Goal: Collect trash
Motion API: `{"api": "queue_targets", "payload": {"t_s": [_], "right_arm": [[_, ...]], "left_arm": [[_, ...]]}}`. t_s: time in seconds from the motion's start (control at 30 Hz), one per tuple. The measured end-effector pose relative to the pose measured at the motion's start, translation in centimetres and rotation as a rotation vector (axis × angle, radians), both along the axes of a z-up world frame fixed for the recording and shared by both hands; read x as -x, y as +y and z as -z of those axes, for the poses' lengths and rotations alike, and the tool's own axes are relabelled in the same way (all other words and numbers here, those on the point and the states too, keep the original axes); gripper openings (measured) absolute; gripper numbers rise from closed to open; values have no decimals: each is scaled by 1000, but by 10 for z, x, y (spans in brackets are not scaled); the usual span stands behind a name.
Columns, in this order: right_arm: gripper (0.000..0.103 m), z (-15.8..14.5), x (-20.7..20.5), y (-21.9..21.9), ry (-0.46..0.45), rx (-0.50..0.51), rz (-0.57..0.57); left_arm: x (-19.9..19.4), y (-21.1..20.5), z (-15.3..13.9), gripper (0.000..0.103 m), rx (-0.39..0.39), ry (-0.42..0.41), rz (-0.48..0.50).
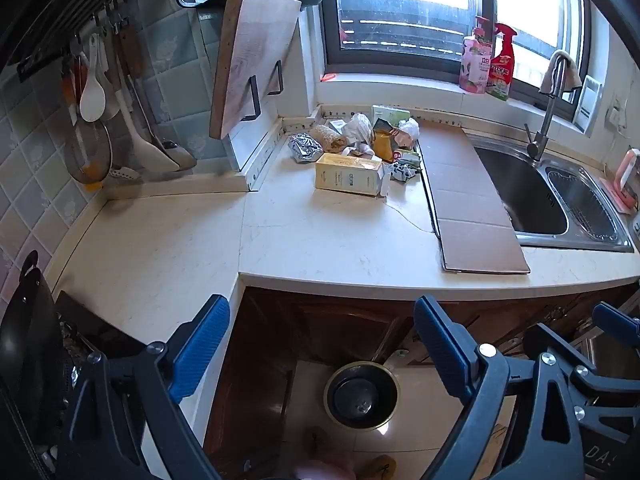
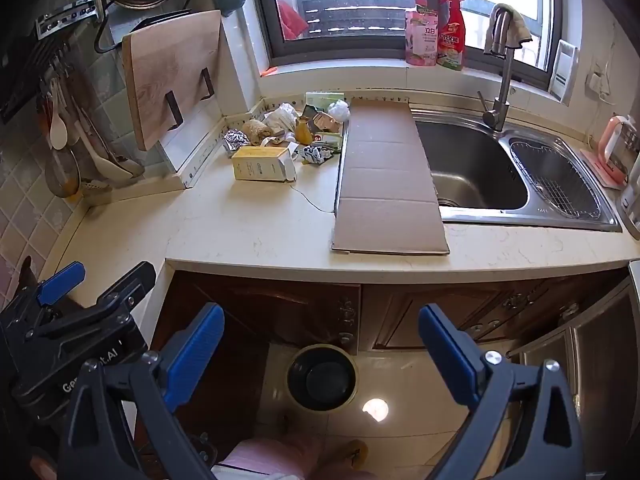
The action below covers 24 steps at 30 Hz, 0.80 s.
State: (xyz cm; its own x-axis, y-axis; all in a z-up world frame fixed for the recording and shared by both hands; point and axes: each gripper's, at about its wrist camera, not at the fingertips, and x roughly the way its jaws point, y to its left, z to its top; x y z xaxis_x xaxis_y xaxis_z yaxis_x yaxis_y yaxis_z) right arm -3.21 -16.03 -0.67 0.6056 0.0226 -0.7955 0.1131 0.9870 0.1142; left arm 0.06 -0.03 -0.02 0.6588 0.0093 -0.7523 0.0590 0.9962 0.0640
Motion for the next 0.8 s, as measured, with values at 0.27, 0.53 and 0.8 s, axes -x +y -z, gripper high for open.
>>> {"api": "queue_targets", "payload": {"t_s": [0.27,0.53,0.8], "right_arm": [[98,0,5,-1,-16,15,7],[98,-2,6,-1,-25,7,24],[98,-2,6,0,-26,10,26]], "left_arm": [[2,0,0,91,-9,-7,-2],[4,-4,2,90,-8,-6,5],[0,-7,-1,89,-22,6,19]]}}
